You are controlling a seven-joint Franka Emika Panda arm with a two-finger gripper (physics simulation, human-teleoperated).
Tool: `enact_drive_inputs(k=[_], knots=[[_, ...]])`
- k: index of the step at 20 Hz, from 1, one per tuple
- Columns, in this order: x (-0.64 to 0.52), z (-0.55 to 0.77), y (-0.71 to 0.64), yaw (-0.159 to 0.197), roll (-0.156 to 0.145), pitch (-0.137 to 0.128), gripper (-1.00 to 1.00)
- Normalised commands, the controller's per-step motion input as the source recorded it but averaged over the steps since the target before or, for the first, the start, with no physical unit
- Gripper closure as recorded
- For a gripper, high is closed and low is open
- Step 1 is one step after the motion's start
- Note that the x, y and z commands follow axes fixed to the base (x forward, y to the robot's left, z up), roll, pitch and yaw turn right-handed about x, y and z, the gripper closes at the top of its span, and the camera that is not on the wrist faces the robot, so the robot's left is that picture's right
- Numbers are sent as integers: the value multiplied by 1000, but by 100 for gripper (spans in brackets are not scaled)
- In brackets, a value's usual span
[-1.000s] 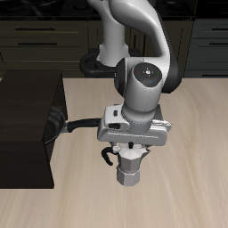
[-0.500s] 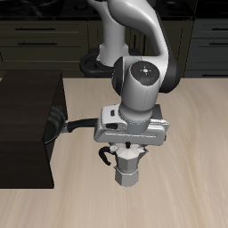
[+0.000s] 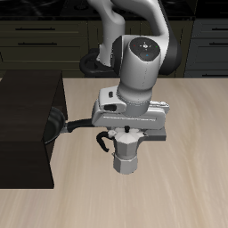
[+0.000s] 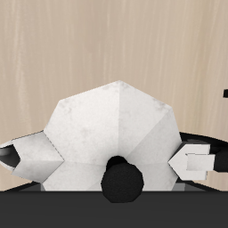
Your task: Place the moka pot on the stove
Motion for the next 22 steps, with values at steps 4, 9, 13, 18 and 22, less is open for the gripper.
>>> enact_drive_inputs(k=[4, 9, 13, 18, 22], knots=[[-435, 270, 68, -26, 19, -20, 100], [-464, 207, 70, 36, 5, -34, 100], [-420, 195, 59, 8, 33, -25, 100], [-353, 165, 62, -15, 23, -19, 100], [-359, 100, 60, 16, 20, -16, 100]])
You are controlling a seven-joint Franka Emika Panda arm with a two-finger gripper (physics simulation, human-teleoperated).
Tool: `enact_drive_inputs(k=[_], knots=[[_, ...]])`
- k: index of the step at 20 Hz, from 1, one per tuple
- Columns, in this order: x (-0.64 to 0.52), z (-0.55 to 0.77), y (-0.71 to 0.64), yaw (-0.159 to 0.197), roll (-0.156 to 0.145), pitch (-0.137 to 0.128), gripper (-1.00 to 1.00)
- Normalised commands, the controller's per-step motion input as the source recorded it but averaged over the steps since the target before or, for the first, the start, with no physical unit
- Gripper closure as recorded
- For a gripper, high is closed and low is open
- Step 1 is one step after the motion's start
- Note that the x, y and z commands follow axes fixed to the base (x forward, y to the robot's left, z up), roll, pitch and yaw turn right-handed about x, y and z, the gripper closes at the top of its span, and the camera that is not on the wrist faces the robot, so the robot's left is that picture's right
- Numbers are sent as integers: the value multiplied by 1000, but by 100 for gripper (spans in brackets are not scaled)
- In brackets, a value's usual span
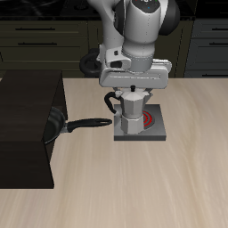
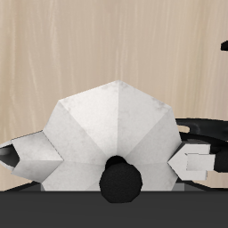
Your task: Place the moka pot on the stove
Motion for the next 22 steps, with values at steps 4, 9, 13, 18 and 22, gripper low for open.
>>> enact_drive_inputs(k=[4, 9, 13, 18, 22], knots=[[-321, 31, 35, -11, 36, -3, 100], [-197, -49, 6, 1, 5, 10, 100], [-221, -26, -8, -16, 15, 0, 100], [-330, -31, 89, 3, 35, -12, 100], [-299, -7, 44, 12, 31, -17, 100]])
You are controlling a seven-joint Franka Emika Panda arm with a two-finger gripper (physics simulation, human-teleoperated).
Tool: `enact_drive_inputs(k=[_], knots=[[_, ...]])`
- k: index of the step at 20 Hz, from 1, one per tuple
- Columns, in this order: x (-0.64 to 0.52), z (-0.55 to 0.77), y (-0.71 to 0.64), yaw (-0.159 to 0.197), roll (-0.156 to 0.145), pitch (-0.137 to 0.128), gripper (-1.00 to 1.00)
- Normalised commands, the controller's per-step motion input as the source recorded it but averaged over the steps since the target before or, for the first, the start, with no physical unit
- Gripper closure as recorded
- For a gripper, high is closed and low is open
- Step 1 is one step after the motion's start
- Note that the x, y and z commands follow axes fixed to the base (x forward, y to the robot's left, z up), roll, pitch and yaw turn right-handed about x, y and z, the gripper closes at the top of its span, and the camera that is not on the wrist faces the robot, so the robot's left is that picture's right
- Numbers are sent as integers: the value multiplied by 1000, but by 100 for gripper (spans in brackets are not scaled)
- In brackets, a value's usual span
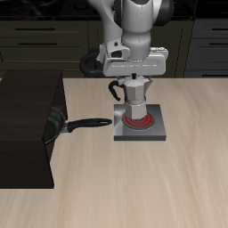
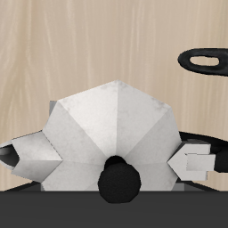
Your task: Place the moka pot on the stove
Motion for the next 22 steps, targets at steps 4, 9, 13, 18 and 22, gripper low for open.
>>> enact_drive_inputs(k=[4, 9, 13, 18, 22], knots=[[-264, -38, 48, 8, 29, -23, 100], [-28, -38, 31, -9, 13, 8, 100], [83, -205, -3, 6, -9, 20, 100], [45, -172, 79, -7, 8, 33, 100], [-18, -72, 132, 16, 19, -1, 100]])
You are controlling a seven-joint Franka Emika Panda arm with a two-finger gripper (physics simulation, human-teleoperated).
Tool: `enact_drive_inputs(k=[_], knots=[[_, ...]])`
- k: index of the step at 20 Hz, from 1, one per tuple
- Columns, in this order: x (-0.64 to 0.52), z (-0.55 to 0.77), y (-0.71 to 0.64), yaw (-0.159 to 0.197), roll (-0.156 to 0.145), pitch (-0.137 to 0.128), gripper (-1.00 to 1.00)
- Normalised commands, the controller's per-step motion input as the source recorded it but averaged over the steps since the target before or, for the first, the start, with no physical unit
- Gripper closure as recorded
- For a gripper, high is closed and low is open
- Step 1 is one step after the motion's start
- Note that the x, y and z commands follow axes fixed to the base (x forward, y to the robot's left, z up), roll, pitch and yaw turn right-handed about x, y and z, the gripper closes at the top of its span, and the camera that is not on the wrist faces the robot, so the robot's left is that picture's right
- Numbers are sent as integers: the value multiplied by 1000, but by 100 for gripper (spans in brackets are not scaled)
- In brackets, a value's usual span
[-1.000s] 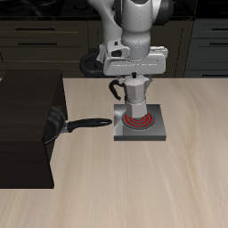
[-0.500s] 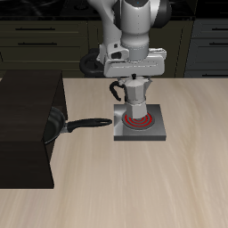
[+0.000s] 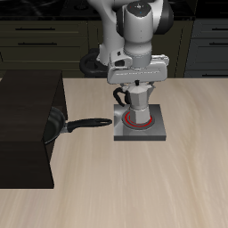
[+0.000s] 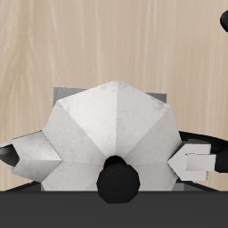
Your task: Place the moka pot on the stove
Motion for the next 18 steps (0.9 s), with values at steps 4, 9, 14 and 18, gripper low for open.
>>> enact_drive_inputs(k=[4, 9, 14, 18], knots=[[-21, -88, 67, 1, 15, 16, 100], [-1, -102, 4, 14, -8, 15, 100], [16, -15, -86, -4, -16, 6, 100], [24, 14, -53, 27, -14, -5, -100]])
